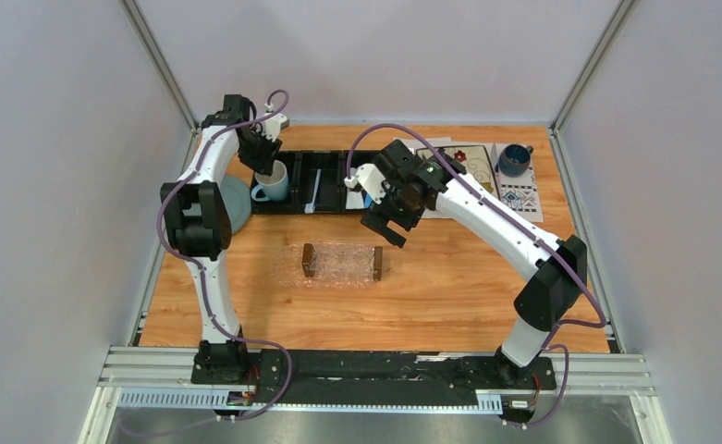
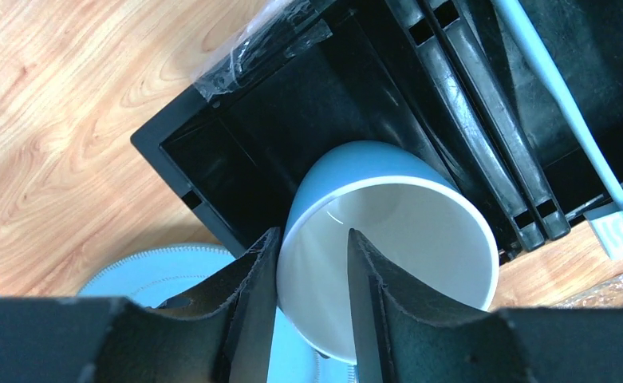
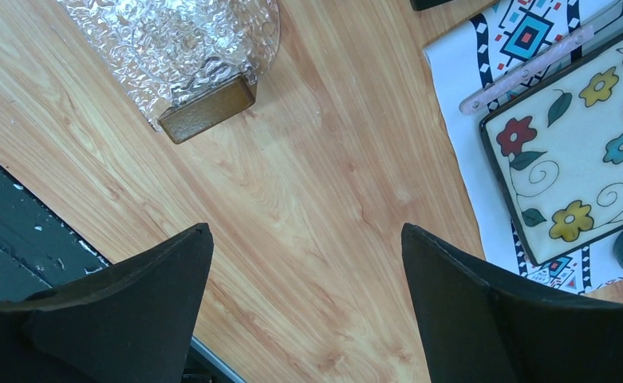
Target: Prepare toiletry sets of a toothbrush and toothpaste on the tray
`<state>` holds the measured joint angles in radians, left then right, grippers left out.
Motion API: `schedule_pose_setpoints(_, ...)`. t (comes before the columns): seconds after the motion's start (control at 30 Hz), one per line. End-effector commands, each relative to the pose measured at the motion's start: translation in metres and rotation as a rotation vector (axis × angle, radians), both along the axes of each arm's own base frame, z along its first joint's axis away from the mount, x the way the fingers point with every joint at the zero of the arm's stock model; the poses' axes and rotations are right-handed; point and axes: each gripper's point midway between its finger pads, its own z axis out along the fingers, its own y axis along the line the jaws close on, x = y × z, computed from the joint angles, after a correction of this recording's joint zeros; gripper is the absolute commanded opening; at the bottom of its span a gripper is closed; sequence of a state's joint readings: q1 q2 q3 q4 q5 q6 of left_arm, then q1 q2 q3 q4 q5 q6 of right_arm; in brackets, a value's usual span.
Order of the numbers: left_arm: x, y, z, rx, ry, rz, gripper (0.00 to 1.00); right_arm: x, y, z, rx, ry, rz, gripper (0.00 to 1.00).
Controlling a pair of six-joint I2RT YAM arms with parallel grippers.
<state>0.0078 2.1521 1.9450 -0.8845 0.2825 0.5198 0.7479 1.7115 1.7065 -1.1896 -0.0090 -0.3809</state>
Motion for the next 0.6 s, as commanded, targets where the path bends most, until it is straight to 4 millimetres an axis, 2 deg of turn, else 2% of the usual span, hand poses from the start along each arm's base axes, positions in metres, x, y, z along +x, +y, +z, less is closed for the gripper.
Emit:
schedule_pose_setpoints(0.0,0.0080,-0.0039,0.0074,-0.001,-0.020,-0.032,0.43,0.0019,0.0019,0.0160,0.062,-0.040,-0.019,0.92)
schedule_pose_setpoints(0.27,0.0086,-0.0044,0.0043,-0.004,-0.005,-0.034,0.31,0.0015,0.0001,0.0155,0.058,-0.044,-0.022,0.92)
schedule_pose_setpoints(0.57,0.0065,-0.0064,0.0077,-0.012,0.007,-0.044,0.07,0.0015,-0.0019,0.0175,0.059,-0.053,-0.024,0.92)
